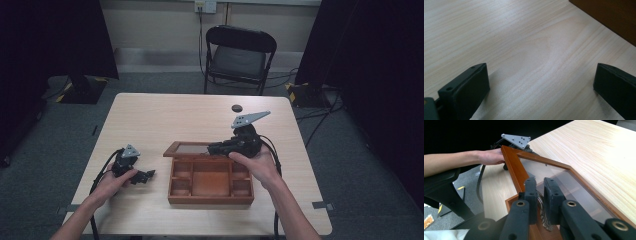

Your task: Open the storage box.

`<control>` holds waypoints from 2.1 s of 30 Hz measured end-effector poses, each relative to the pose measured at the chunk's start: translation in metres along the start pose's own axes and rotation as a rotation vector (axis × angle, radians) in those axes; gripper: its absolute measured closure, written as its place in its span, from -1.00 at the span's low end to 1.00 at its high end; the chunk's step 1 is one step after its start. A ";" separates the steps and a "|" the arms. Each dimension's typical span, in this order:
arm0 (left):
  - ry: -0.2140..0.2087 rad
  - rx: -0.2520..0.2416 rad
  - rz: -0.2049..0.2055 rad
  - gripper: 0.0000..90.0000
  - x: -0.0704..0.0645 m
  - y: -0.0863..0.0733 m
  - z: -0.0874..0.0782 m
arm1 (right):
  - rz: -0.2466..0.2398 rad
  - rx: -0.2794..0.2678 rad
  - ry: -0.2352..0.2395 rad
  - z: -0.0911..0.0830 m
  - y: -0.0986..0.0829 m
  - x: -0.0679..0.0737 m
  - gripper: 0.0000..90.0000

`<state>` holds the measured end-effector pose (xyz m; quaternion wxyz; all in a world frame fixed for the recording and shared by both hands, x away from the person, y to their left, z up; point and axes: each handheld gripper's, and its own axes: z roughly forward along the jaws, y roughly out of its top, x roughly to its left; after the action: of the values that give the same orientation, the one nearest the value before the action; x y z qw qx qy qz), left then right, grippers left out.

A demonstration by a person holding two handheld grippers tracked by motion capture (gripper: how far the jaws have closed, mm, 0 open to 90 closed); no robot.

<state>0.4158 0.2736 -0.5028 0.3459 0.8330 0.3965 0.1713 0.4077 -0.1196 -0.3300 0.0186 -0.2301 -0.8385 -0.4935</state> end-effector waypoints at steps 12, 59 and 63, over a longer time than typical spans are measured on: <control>0.000 0.000 0.000 -1.00 0.000 0.000 0.000 | 0.020 0.002 0.001 -0.001 0.007 -0.004 0.83; 0.000 0.000 0.000 -1.00 0.000 0.000 0.000 | 0.007 -0.005 -0.016 -0.005 0.027 -0.016 0.85; -0.001 0.002 0.000 -1.00 0.000 0.000 0.000 | 0.007 -0.011 -0.015 -0.005 0.029 -0.017 0.88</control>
<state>0.4158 0.2736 -0.5027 0.3451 0.8335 0.3963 0.1707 0.4332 -0.1185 -0.3078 0.0128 -0.2366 -0.8351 -0.4965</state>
